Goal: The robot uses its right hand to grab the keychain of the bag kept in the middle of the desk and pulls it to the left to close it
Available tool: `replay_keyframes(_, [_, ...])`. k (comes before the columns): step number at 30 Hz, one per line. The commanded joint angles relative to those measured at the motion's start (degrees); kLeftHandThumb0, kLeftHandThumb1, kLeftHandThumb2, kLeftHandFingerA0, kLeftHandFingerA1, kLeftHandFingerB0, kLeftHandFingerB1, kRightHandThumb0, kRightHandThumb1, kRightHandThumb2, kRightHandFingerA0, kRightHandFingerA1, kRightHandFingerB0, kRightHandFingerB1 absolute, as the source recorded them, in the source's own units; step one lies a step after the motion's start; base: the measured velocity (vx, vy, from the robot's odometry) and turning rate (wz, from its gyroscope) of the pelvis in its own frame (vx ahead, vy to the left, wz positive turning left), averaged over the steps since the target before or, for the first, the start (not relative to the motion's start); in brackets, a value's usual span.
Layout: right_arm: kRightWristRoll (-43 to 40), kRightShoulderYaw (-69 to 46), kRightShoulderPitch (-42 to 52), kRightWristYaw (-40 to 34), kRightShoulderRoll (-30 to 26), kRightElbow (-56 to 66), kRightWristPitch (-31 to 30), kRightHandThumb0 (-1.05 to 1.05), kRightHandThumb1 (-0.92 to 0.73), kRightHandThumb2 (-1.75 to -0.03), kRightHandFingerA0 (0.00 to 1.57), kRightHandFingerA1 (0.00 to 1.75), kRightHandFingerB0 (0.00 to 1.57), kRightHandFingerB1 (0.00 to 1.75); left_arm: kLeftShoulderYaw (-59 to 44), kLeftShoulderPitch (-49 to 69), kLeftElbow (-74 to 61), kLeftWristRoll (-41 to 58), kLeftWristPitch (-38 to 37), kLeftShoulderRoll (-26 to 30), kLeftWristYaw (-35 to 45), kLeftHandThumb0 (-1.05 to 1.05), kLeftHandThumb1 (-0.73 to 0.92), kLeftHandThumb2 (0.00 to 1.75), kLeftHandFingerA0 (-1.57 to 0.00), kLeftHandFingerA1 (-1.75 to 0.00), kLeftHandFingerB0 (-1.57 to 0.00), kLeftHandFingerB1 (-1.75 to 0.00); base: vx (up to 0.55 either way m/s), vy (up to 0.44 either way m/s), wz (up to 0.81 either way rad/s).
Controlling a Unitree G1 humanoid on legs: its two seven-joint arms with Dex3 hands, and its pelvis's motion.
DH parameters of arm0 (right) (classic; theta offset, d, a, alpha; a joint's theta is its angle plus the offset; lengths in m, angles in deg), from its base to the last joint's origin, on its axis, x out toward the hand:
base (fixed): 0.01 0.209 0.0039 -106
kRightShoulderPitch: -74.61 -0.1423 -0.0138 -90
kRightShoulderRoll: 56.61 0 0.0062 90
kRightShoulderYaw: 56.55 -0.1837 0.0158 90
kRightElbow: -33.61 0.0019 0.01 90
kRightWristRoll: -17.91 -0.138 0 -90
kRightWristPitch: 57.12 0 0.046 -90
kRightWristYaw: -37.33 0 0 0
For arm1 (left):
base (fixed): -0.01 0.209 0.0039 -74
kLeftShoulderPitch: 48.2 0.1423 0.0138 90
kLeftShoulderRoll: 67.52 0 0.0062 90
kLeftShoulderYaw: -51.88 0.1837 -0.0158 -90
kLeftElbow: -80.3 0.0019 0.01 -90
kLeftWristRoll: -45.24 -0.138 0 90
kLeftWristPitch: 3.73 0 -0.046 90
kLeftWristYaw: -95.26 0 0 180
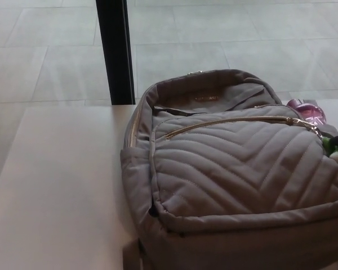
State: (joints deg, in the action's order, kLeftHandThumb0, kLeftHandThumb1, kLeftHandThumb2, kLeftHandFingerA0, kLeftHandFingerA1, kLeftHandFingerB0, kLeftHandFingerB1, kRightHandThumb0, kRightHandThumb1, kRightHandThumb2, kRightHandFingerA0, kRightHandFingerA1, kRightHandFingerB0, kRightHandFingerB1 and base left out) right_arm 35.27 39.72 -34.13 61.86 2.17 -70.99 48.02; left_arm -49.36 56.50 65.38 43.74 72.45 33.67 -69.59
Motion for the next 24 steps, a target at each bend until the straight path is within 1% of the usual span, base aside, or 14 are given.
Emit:
replay_keyframes(1, [4.28, 2.67, -1.39, -0.31, -0.09, -1.72, 3.24, -0.45, -0.65, -0.61, 0.44, 0.47, 0.23, 0.31, 1.31, 0.44, 0.07, -1.4, -0.1, 1.07, -1.96, -1.05, 0.9, 0.84, -0.75, -1.04, -0.48, -0.99, 0.0, 0.0, 0.0])
replay_keyframes(3, [6.11, 4.35, -2.54, -0.75, 0.28, -1.77, 3.51, -0.44, -0.64, -0.61, 0.45, 0.47, 0.25, 0.31, 1.63, 0.46, 0.03, -1.41, 0.04, 1.17, -1.75, -1.05, 0.91, 0.82, -0.74, -1.04, -0.47, -0.99, 0.0, 0.0, 0.0])
replay_keyframes(6, [6.08, 5.03, -3.53, -0.22, 0.64, -1.48, 2.69, -0.46, -0.64, -0.6, 0.46, 0.48, 0.26, 0.31, 1.8, 0.49, -0.11, -1.28, -0.24, 1.11, -1.64, -1.05, 0.89, 0.88, -0.77, -1.03, -0.48, -1.01, 0.0, 0.0, 0.0])
replay_keyframes(8, [6.01, 5.48, -4.63, -0.49, 1.11, -2.55, 3.19, -0.46, -0.65, -0.6, 0.47, 0.48, 0.26, 0.31, 1.84, 0.35, -0.26, -1.14, -0.04, 1.04, -1.45, -1.05, 0.91, 0.86, -0.77, -1.04, -0.48, -1.01, 0.0, 0.0, 0.0])
replay_keyframes(10, [6.08, 5.91, -6.05, -0.23, 1.91, -1.76, 1.98, -0.46, -0.64, -0.6, 0.47, 0.49, 0.26, 0.3, 1.85, 0.05, -0.12, -1.08, 0.61, 0.82, -1.95, -1.05, 0.92, 0.83, -0.77, -1.03, -0.47, -0.99, 0.0, 0.0, 0.0])
replay_keyframes(12, [6.15, 6.27, -7.29, -0.88, 2.68, -2.84, 3.21, -0.44, -0.64, -0.59, 0.51, 0.51, 0.28, 0.31, 1.61, -0.11, 0.06, -0.78, 0.72, 0.63, -1.96, -1.05, 0.91, 0.86, -0.76, -1.03, -0.49, -0.99, 0.0, 0.0, 0.0])
replay_keyframes(13, [5.79, 6.32, -8.0, -0.38, 3.04, -2.55, 3.08, -0.48, -0.49, -0.81, 0.45, 0.6, 0.21, 0.45, 1.86, -0.04, 0.1, -1.04, 0.6, 0.65, -2.1, -1.05, 0.92, 0.82, -0.73, -1.04, -0.47, -0.98, 0.0, 0.0, 0.0])
replay_keyframes(14, [5.7, 6.27, -8.28, -0.4, 3.17, -2.65, 3.38, -0.4, -0.62, -0.59, 0.54, 0.57, 0.29, 0.32, 1.83, 0.36, -0.14, -0.92, -0.14, 0.66, -1.71, -1.05, 0.91, 0.84, -0.73, -1.04, -0.47, -1.01, 0.0, 0.0, 0.0])
replay_keyframes(17, [5.6, 6.36, -8.72, -0.01, 3.5, -3.09, 3.27, -0.38, -0.63, -0.6, 0.6, 0.61, 0.3, 0.32, 1.72, 0.56, -0.14, -0.75, -0.02, 0.49, -1.6, -1.05, 0.9, 0.84, -0.72, -1.05, -0.46, -1.01, 0.0, 0.0, 0.0])
replay_keyframes(18, [4.58, 6.03, -8.89, 0.7, 3.88, -2.91, 2.54, -0.36, -0.61, -0.58, 0.74, 0.75, 0.31, 0.34, 1.75, 0.56, -0.09, -0.78, 0.09, 0.42, -1.62, -1.05, 0.91, 0.82, -0.72, -1.04, -0.45, -0.99, 0.0, 0.0, 0.0])
replay_keyframes(21, [5.14, 5.93, -8.99, -0.16, 3.93, -3.38, 3.17, -0.37, -0.65, -0.6, 0.83, 0.98, 0.32, 0.35, 1.77, 0.41, 0.1, -0.82, 0.16, 0.23, -1.77, -1.05, 0.91, 0.83, -0.73, -1.05, -0.46, -1.01, 0.0, 0.0, 0.0])
replay_keyframes(22, [5.9, 5.78, -8.54, -1.55, 3.91, -3.78, 3.65, -0.33, -0.64, -0.59, 0.87, 1.18, 0.34, 0.34, 1.52, 0.38, 0.13, -0.5, 0.4, 0.02, -1.65, -1.05, 0.91, 0.82, -0.73, -1.05, -0.47, -1.01, 0.0, 0.0, 0.0])
replay_keyframes(23, [6.79, 5.63, -7.8, -3.24, 3.83, -3.99, 4.24, -0.4, -0.55, -0.78, 0.91, 1.16, 0.3, 0.45, 1.69, 0.37, 0.12, -0.7, 0.45, -0.06, -1.95, -1.05, 0.92, 0.83, -0.74, -1.06, -0.48, -1.02, 0.0, 0.0, 0.0])
replay_keyframes(24, [7.42, 5.63, -7.36, -3.95, 3.68, -3.81, 4.26, -0.32, -0.64, -0.6, 0.87, 1.31, 0.36, 0.36, 1.98, 0.44, 0.05, -1.04, 0.24, -0.02, -2.2, -1.05, 0.91, 0.83, -0.72, -1.05, -0.47, -1.01, 0.0, 0.0, 0.0])
